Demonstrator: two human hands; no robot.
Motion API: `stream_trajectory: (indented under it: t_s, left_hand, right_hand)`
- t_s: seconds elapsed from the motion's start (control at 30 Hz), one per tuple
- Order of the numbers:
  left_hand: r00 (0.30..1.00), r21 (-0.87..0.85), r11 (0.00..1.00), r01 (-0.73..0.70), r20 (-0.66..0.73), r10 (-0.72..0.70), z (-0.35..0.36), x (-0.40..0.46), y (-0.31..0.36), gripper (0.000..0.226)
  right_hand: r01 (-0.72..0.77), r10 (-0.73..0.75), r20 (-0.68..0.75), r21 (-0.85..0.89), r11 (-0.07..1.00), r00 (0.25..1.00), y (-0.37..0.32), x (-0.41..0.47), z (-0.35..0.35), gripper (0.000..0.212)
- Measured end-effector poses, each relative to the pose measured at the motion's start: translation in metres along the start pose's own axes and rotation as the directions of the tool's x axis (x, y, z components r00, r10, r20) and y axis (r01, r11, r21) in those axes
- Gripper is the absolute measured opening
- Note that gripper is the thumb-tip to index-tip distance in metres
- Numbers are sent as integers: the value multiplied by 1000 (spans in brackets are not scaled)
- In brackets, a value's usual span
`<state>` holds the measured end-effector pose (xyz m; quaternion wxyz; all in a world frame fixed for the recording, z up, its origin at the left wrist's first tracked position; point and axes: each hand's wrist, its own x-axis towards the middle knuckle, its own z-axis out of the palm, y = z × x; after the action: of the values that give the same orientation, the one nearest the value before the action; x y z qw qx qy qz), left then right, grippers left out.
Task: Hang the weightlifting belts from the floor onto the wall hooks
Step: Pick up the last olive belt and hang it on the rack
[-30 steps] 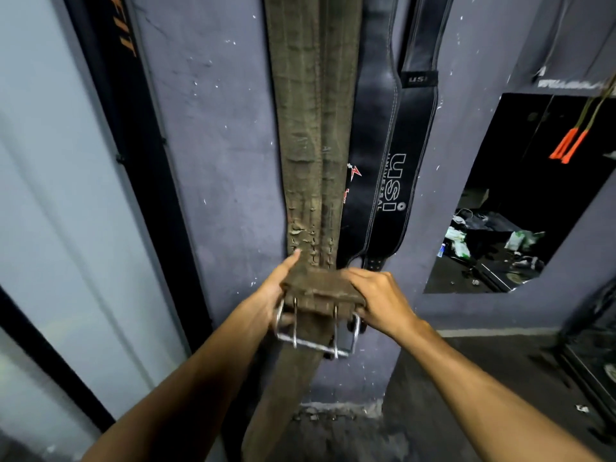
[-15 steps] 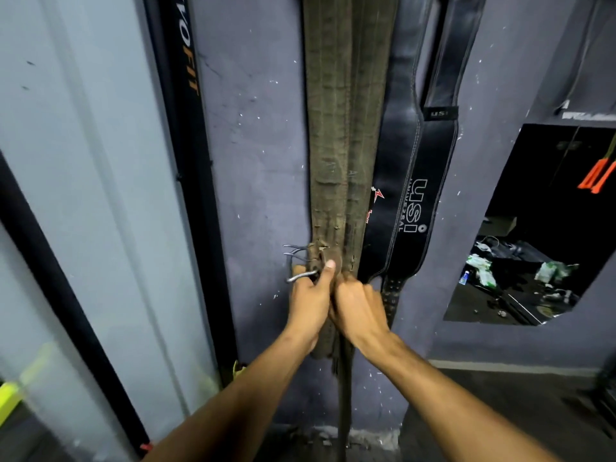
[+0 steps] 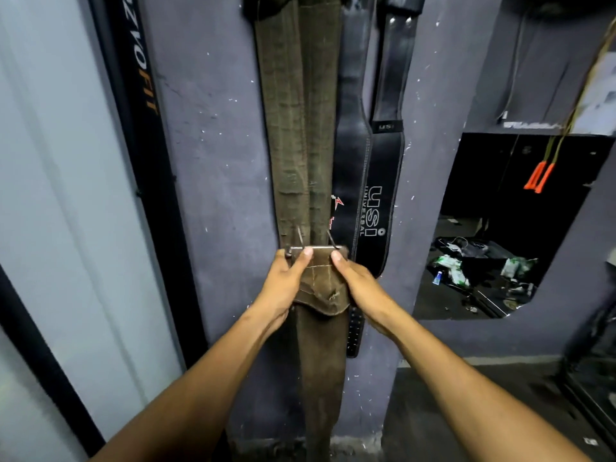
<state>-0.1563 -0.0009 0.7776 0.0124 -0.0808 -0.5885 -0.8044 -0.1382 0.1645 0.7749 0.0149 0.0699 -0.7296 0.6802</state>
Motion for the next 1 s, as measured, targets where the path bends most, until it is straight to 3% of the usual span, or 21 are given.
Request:
stream_trajectory:
  t_s: [0.1,0.17,0.3,0.37,0.47,0.57,0.67,0.8,0.93,1.0]
  left_hand:
    - [991,222,972,-80,120,54,12,1,10,25]
    - [977,458,868,-191,178,121,15,-1,18,21]
    - [919,592,704,-392,218,328,23,-6,34,34]
    - [910,502,760,-414,238,339,22,-5,40,46]
    - [934,133,955,-264,284,219,22,-9,37,55]
    - [931,-26,984,-177,321,176,23,-14,27,58]
    - [949,-70,986,-154,266,167,29,-14,35,46]
    - [962,-96,983,-158,211,175,30,-10,47,46]
    - [965,71,995,-71,257,50,26,-21,24,33]
    - [971,-21,999,-27,238,31,28,-23,15,29]
  right_hand:
    - [213,-229,-162,-109,971,960,-2,-4,-2,26]
    - [276,-307,-216,-163,947,927,-4,-9,-6,21]
    - [354,-408,-281,-223,908,869,-15,-19,-7,17]
    - [405,-461,-315,-227,886,830,-26,-19,-6,19]
    - [437,-475,-358,-187,880,804,-51,-13,-8,21]
    - [422,-450,-354,-157,893,820,-77,-2,-14,21]
    - [420,-462,-323,-196,886,826,-94,7,-16,20]
    - [511,-573,-311,-263,818,758,-115,11,-12,20]
    - [570,-637,-322,-284,771,701,-147,14,-7,22]
    - [584,-659,-308,-307,752,687,-162,17,-4,24]
